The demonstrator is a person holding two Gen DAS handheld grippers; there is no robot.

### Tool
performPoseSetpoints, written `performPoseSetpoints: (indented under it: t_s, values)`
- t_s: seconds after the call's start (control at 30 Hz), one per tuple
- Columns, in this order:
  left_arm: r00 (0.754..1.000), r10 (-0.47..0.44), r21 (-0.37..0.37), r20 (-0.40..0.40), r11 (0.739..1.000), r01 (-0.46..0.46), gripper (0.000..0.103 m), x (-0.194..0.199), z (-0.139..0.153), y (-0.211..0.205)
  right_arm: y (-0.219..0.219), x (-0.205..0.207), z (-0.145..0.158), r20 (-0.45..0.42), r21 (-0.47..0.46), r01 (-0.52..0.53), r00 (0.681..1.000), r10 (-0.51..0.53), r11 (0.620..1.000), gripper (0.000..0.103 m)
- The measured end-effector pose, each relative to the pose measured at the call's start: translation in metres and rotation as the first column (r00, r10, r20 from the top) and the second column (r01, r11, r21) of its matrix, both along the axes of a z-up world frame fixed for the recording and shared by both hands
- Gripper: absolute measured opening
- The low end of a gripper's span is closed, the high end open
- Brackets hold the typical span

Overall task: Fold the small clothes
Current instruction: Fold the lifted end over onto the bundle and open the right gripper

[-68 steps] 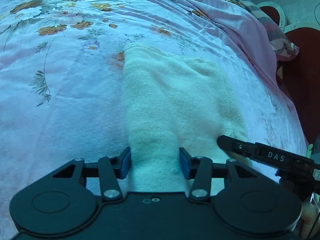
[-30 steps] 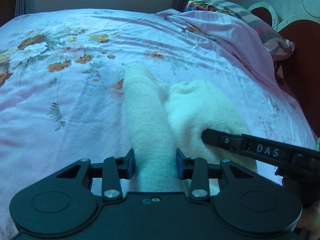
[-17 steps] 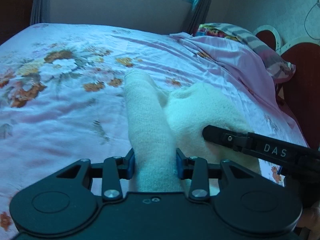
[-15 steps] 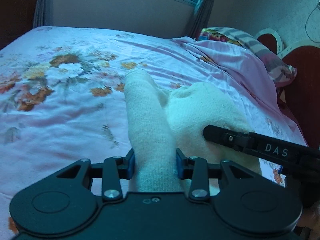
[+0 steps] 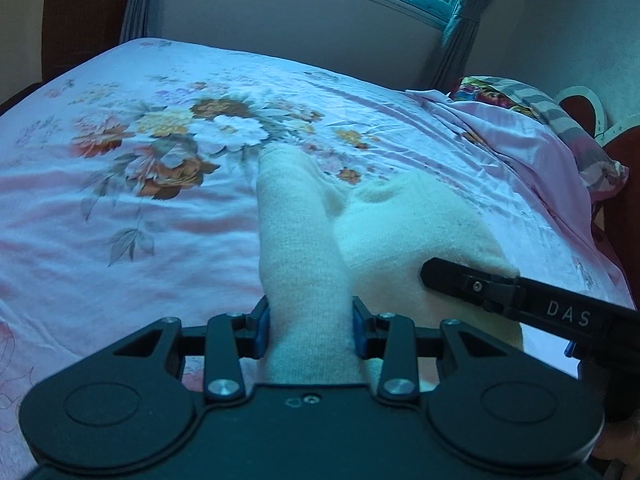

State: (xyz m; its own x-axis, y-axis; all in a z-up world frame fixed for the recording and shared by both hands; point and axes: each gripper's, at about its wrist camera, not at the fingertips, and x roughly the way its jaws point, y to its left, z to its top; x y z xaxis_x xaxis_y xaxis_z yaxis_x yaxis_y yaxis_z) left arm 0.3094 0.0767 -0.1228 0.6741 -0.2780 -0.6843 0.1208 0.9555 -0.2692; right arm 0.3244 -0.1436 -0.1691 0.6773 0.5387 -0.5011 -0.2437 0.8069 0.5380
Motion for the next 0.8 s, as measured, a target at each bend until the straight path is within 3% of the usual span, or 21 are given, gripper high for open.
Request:
performPoseSetpoints:
  t_s: [0.23,0.3,0.33,0.43,0.67,0.77,0.8]
  values:
    - [0.996,0.01,-0.015,-0.083,1.0,-0.012,0.037,0.001,-0.049,0.018,0.006,-0.002,-0.04,-0.056,-0.083,0.029,0.998,-0.033,0.996,0.028]
    - [0.99,0.016,-0.023,-0.14,1.0,-0.019,0.042,0.001,-0.07,0.022,0.004,-0.003,-0.063,-0.124,-0.12,0.042,0.991,-0.057,0.992,0.028]
    - [0.991,0.02,-0.027,-0.131,0.999,-0.024,0.045,-0.002,-0.075,0.025,0.003,-0.002,-0.073,-0.158,-0.131,0.039,0.986,-0.06,0.991,0.028]
    - [0.989,0.028,-0.033,-0.143,0.999,-0.034,0.046,-0.002,-0.072,0.027,-0.007,-0.003,-0.087,-0.196,-0.095,0.056,0.978,-0.074,0.994,0.035]
    - [0.989,0.014,-0.024,-0.148,1.0,-0.018,0.045,-0.023,-0.054,0.035,-0.023,-0.019,-0.074,-0.248,-0.015,0.033,0.968,-0.035,0.999,0.039]
    - [0.987,0.005,-0.017,-0.159,1.0,-0.008,0.045,-0.036,-0.056,0.033,-0.029,-0.037,-0.08,-0.29,0.006,0.027,0.957,-0.025,1.0,0.048]
    - [0.987,0.004,-0.007,-0.159,1.0,-0.006,0.046,-0.039,-0.058,0.032,-0.029,-0.043,-0.082,-0.302,0.017,0.027,0.953,-0.021,0.999,0.055]
